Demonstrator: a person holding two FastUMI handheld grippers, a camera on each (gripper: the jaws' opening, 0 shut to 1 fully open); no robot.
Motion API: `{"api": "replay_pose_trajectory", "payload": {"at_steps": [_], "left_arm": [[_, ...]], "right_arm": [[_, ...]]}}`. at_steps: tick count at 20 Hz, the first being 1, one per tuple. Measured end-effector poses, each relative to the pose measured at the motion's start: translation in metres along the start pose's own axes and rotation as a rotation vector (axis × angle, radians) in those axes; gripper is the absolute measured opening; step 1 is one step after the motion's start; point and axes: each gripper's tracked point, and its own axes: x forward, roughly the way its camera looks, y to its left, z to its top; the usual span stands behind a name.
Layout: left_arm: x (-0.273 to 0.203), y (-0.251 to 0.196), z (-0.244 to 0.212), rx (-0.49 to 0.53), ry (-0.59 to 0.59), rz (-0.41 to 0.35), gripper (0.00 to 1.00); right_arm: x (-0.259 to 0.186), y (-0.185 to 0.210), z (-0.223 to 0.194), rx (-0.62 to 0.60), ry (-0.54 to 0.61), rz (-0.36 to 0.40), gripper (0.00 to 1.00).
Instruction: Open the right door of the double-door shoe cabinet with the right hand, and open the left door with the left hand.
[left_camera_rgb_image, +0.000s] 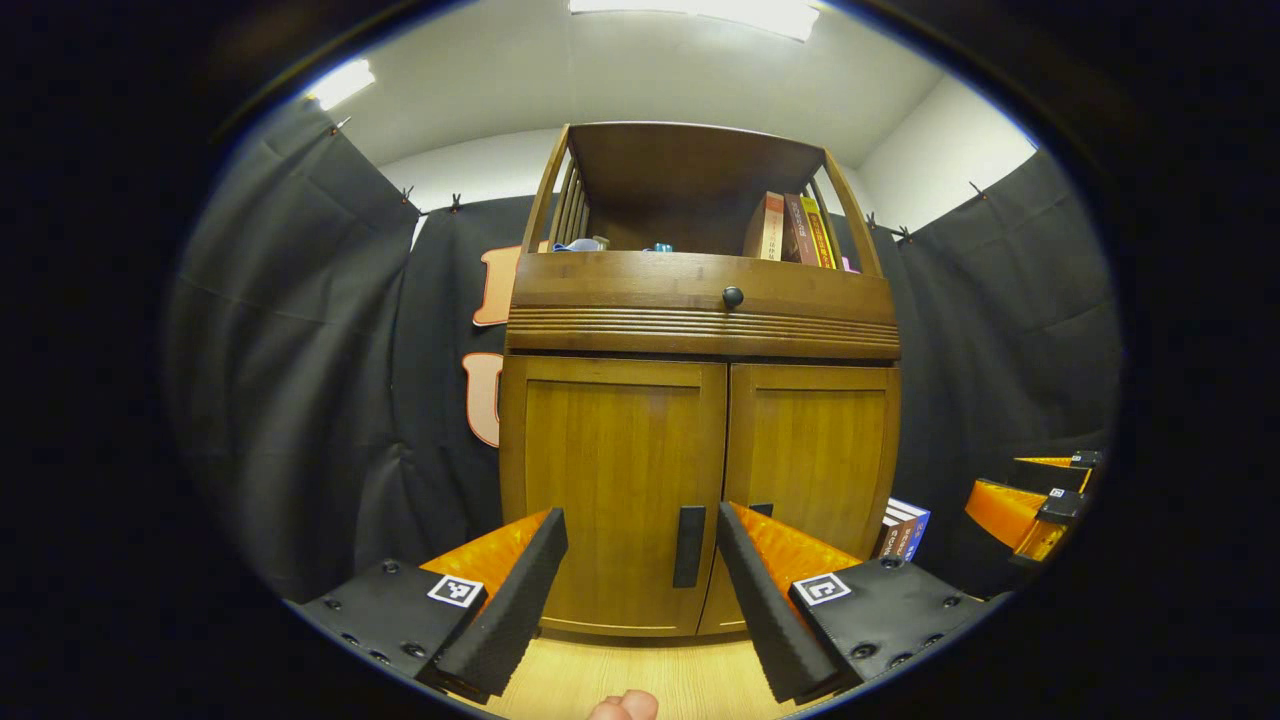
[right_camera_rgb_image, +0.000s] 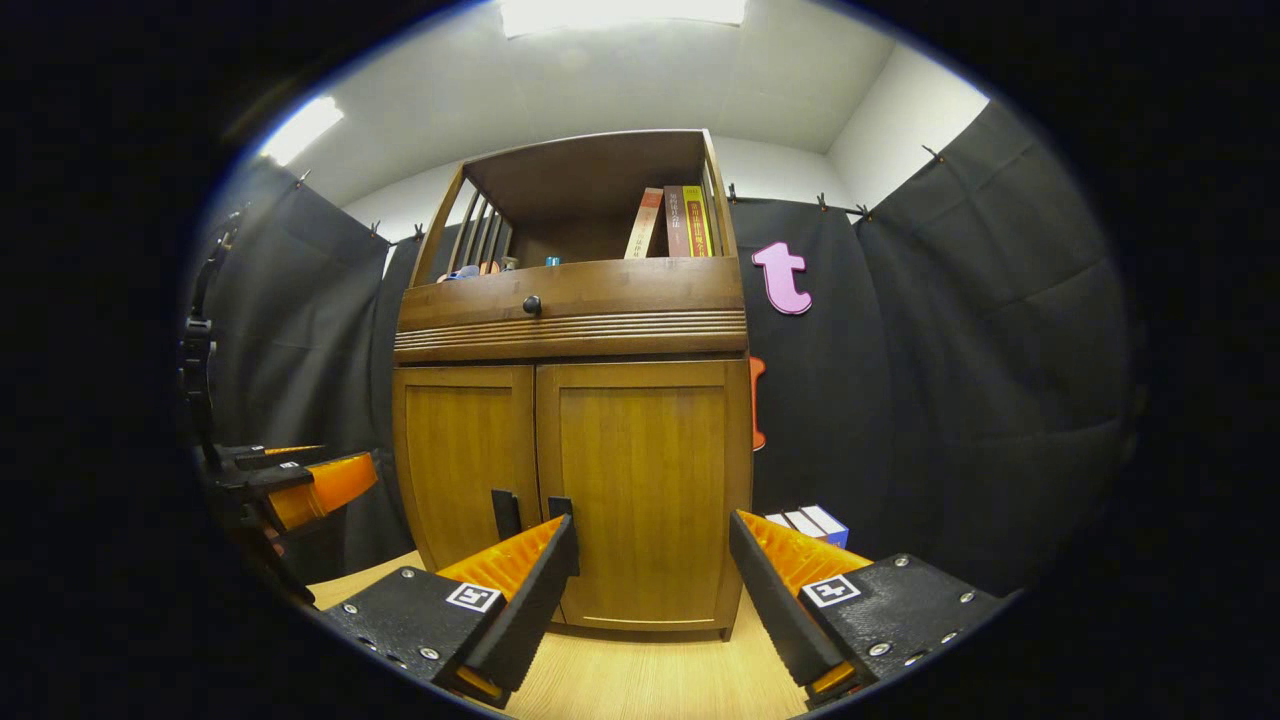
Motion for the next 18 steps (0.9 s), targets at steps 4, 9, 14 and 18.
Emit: {"api": "replay_pose_trajectory", "payload": {"at_steps": [4,9,14,18], "left_arm": [[0.002,0.012,0.003,0.04,0.008,0.046,0.95],[0.009,0.009,0.003,0.04,0.005,0.034,0.95],[0.015,0.01,-0.013,0.044,0.022,0.03,0.98],[0.016,0.011,-0.014,0.02,0.015,0.035,0.95]], "right_arm": [[0.011,0.012,-0.007,0.034,-0.005,0.042,0.94],[0.028,0.016,-0.017,0.069,0.01,0.072,0.94],[0.033,0.022,-0.019,0.05,0.016,0.07,0.94],[0.039,0.035,-0.008,0.049,-0.017,0.084,0.94]]}}
